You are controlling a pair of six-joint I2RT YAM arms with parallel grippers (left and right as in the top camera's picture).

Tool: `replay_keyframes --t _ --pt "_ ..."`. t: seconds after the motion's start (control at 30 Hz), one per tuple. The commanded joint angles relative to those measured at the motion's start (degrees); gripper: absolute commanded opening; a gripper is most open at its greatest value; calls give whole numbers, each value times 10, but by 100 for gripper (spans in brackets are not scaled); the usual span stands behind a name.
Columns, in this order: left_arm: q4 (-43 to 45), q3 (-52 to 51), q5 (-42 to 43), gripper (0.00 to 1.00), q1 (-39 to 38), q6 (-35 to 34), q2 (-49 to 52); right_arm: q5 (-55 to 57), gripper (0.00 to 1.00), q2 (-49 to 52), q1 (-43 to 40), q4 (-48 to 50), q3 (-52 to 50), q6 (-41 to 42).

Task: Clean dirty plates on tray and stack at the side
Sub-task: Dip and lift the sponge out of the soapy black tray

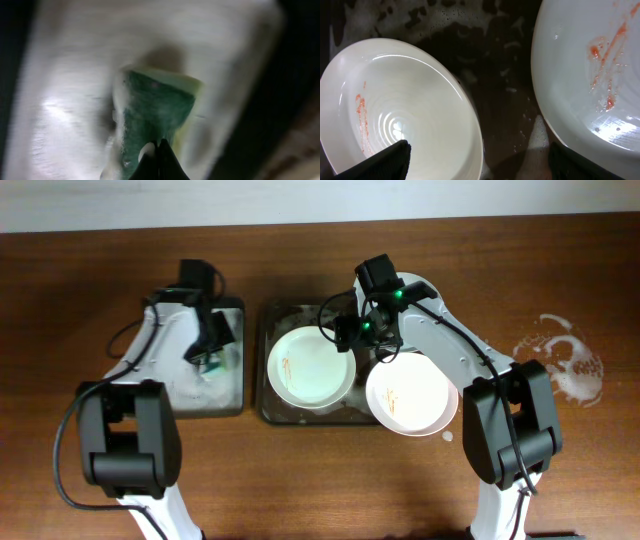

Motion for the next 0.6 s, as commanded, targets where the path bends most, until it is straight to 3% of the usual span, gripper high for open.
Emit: replay_keyframes --t 0.0,0.03,0.07,0.13,0.17,0.2,0.37,0.57 --pt "17 -6 9 1 -33 -1 -9 5 88 -1 -1 0 -2 2" --pt "21 -6 9 2 -37 -1 -9 5 88 -1 -1 -1 -2 2" --pt "23 -6 9 9 -37 -1 -9 5 88 -1 -1 -1 -2 2" --pt "21 -4 10 42 -33 -1 -9 5 88 -1 -1 -2 -2 2" --pt "19 -2 12 70 -28 -1 -9 5 88 -1 -1 -3 -2 2" --pt "12 0 16 79 -22 1 -10 5 88 -1 -1 -3 -2 2" --pt "-14 25 73 80 11 84 -13 5 92 -1 -1 -2 -2 2" --pt "-16 25 75 60 13 146 -13 5 92 -1 -1 -2 -2 2"
